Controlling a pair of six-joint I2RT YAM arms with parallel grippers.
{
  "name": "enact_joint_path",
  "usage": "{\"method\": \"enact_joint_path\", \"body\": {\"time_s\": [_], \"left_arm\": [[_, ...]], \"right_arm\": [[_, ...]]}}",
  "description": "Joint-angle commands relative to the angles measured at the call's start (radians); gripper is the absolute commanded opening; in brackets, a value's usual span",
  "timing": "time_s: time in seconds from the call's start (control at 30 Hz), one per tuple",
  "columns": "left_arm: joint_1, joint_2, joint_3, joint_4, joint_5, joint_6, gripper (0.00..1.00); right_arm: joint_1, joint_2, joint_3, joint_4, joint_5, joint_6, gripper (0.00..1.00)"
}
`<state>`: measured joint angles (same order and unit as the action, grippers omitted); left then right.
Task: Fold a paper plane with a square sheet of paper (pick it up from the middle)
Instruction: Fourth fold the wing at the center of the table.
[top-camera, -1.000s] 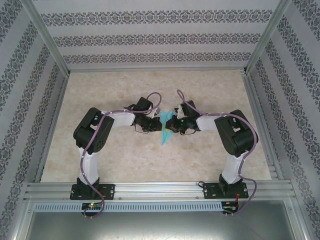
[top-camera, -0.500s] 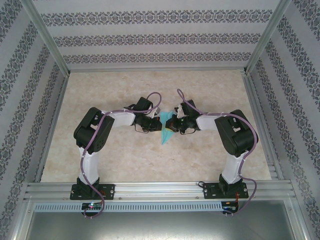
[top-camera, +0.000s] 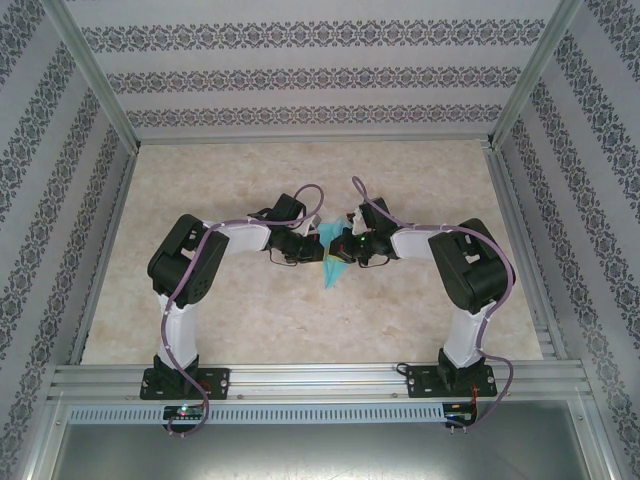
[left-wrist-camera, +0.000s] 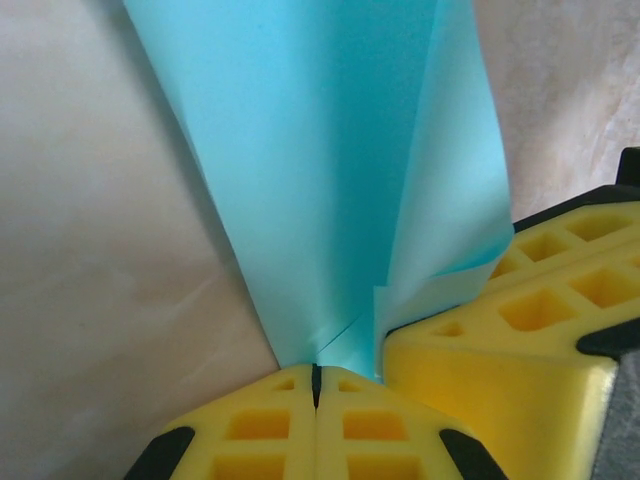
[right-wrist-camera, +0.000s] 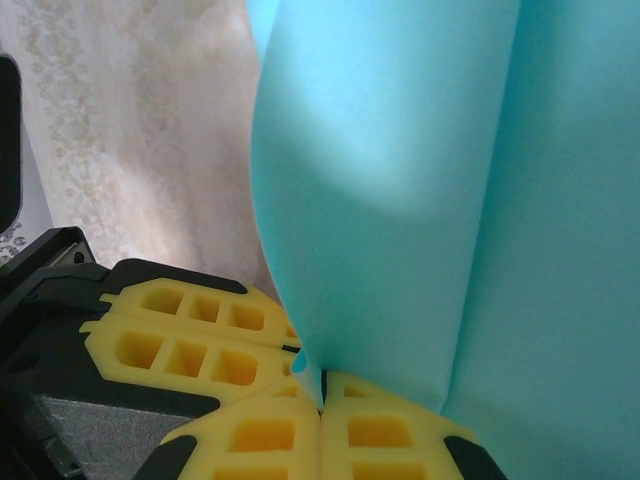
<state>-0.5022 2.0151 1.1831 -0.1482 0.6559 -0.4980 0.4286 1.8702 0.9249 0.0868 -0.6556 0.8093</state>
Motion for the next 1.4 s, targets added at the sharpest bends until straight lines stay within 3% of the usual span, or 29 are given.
{"method": "enact_joint_path", "body": {"time_s": [0.0, 0.37, 0.97, 1.37], "left_arm": [[0.020, 0.043, -0.023, -0.007, -0.040, 0.022, 0.00], [0.043, 0.033, -0.077, 0.094, 0.015, -0.029, 0.00], [0.053, 0.017, -0.096, 0.126, 0.042, -0.050, 0.00], [0.055, -0.087, -0.104, 0.144, 0.034, -0.083, 0.01]], "right_arm": [[0.011, -0.003, 0.015, -0.017, 0.007, 0.000, 0.02], [0.022, 0.030, 0.009, 0.012, 0.013, 0.056, 0.03], [0.032, 0.079, 0.008, 0.023, 0.024, 0.052, 0.03], [0.033, 0.087, -0.004, -0.004, 0.042, 0.025, 0.04]]}}
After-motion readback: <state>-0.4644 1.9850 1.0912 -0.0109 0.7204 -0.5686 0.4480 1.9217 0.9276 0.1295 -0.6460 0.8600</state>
